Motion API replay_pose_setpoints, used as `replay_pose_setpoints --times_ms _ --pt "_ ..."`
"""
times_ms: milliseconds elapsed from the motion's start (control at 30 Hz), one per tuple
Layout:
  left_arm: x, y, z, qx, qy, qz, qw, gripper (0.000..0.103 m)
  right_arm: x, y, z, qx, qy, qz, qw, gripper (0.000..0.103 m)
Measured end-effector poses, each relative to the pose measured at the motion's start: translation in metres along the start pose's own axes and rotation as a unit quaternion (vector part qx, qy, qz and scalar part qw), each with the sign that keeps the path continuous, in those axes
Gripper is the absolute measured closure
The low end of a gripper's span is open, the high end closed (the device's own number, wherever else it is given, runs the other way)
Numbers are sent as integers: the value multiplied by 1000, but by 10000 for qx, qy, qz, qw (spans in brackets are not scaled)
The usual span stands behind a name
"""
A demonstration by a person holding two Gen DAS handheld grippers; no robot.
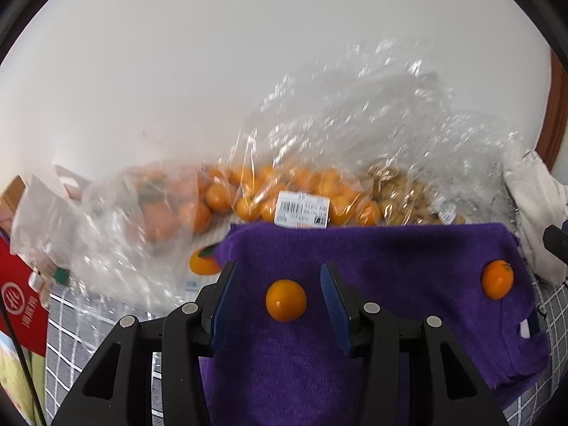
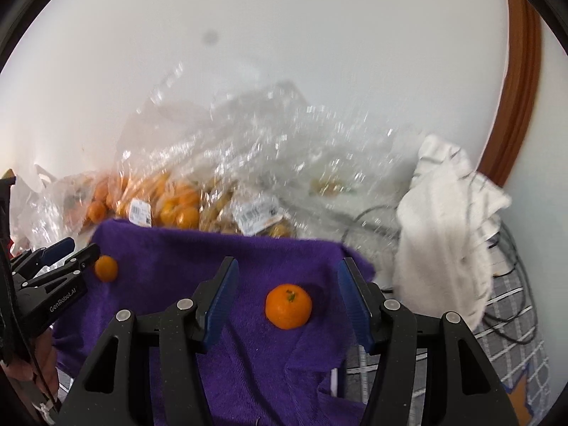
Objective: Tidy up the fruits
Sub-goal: 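Withdraw both open tools back toward the fruit row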
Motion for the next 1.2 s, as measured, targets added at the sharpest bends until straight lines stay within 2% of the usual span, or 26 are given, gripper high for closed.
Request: replay_pose_setpoints --times_ms 133,233,333,467,667,767,933,1067,1133,1200 --pt "-20 -1 -7 37 68 -33 10000 58 -25 -9 2 -66 35 -57 10000 44" --pt "-40 -6 -7 52 194 -74 9998 58 -46 -14 15 -79 47 -60 9999 38" --pt "-61 -10 -1 169 239 106 9995 58 -67 -19 31 -90 43 -67 9999 36" --pt "-85 -19 18 146 206 280 9993 58 -94 -30 56 -94 197 -151 9996 29" --pt "-107 -39 52 73 302 170 9994 58 -123 -54 87 -337 273 -217 9988 28" --pt "-113 -50 67 -38 217 317 9993 58 -134 -66 102 -435 347 -345 9979 27" --pt "-116 -64 97 111 193 294 9993 58 -124 -71 127 -455 205 -453 9977 26" --pt "-102 -77 125 95 -107 470 9988 58 -98 -69 147 -279 -138 -667 9973 26" --pt "-93 -83 136 36 -254 515 9983 58 -84 -69 157 -207 -297 -746 9966 30" --pt "-87 -87 146 -29 -318 598 9977 58 -70 -70 166 -261 -517 -729 9957 39"
Point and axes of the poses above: each gripper's, at about its wrist camera, not at the fingertips, and x roughly the way its jaws point, y to its right, z to its underside, the point moved 1 cm from there along x, roughly the way its jaws point, and after that the axes turned 14 degrees about -z, right-handed, at the moved point
